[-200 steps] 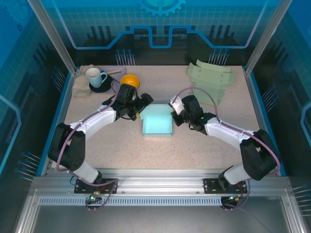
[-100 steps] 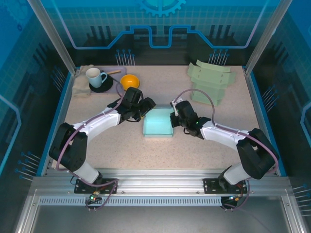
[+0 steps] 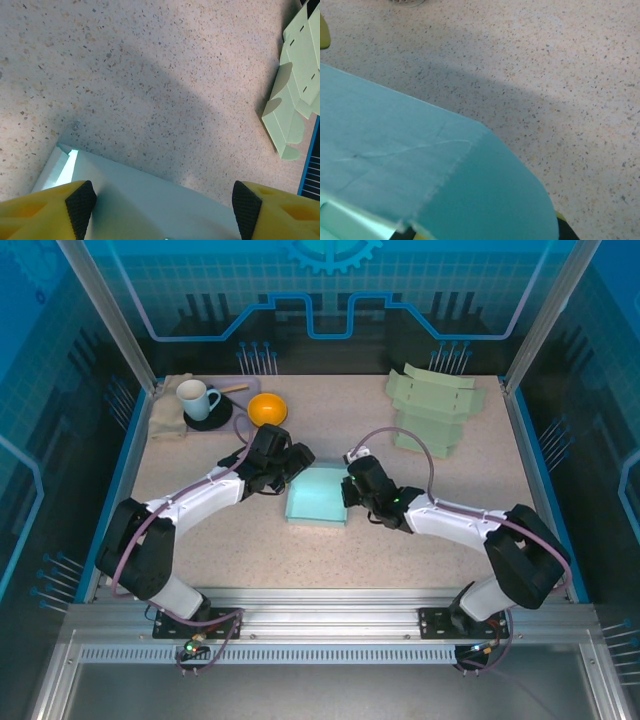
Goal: Fold the paper box
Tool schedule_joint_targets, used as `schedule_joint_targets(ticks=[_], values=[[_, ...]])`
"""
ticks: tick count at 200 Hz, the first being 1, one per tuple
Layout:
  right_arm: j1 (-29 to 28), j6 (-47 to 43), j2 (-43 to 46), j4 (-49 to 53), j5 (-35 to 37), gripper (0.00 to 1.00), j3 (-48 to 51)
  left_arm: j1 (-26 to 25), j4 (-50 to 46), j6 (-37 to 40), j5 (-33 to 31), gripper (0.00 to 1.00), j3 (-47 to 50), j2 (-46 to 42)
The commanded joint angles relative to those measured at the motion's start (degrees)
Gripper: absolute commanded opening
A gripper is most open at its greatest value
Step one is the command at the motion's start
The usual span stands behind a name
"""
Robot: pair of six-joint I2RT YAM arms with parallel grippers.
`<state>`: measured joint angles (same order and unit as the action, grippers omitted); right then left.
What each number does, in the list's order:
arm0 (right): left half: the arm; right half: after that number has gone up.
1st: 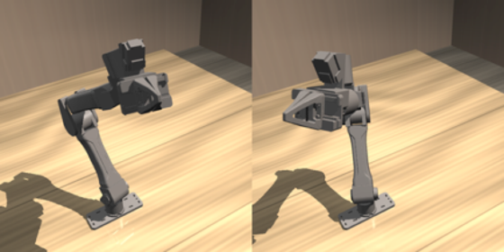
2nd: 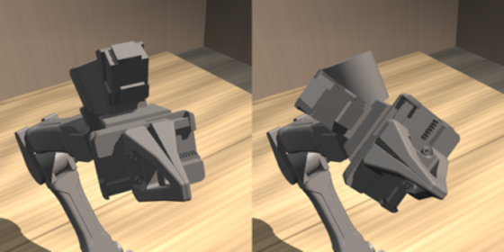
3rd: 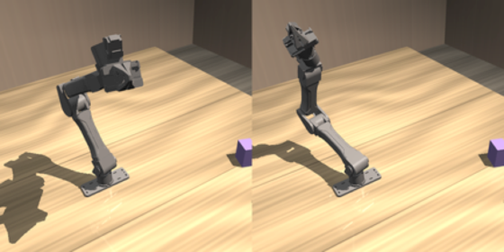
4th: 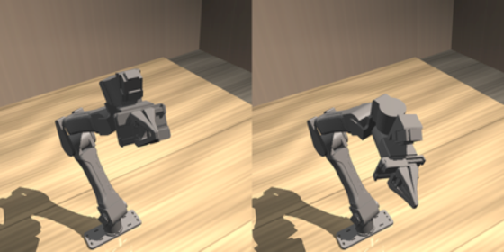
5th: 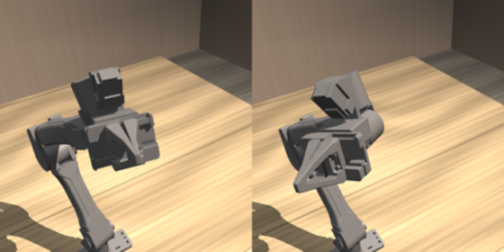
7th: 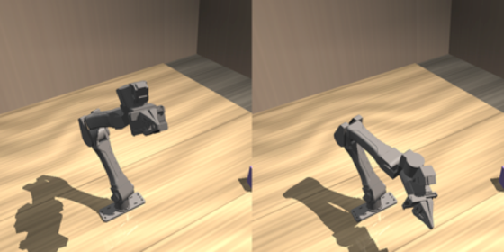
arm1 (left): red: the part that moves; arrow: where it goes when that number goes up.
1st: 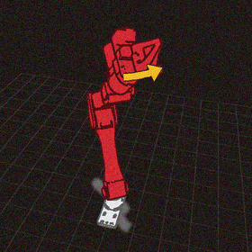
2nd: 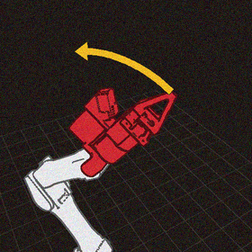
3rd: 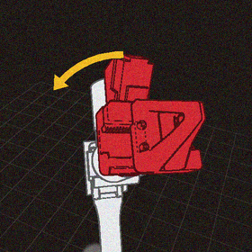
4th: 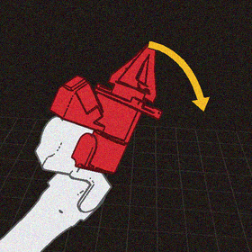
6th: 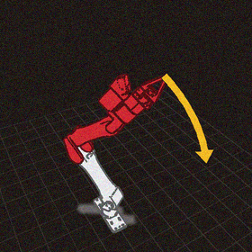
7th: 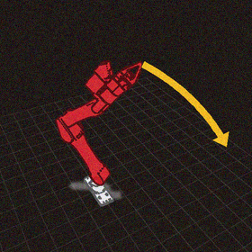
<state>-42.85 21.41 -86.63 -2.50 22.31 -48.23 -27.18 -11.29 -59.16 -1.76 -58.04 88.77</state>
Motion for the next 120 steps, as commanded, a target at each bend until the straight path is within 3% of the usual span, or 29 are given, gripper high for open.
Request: schedule_joint_targets(ticks=[1,61,120], values=[[-1.49,-5.10,-2.88,-5.02,0.26,0.00,-6.06,-1.16,0.12,4.56,-0.53,0.76,-2.06,1.51],[2.25,-8.68,-10.70,-6.50,-0.40,0.00,-12.54,-1.21,2.97,8.36,-3.69,0.76,-4.28,4.45],[0.99,-1.87,-8.59,-7.33,0.43,0.00,-4.92,-1.87,8.60,-3.35,-1.95,0.73,4.34,2.65]])
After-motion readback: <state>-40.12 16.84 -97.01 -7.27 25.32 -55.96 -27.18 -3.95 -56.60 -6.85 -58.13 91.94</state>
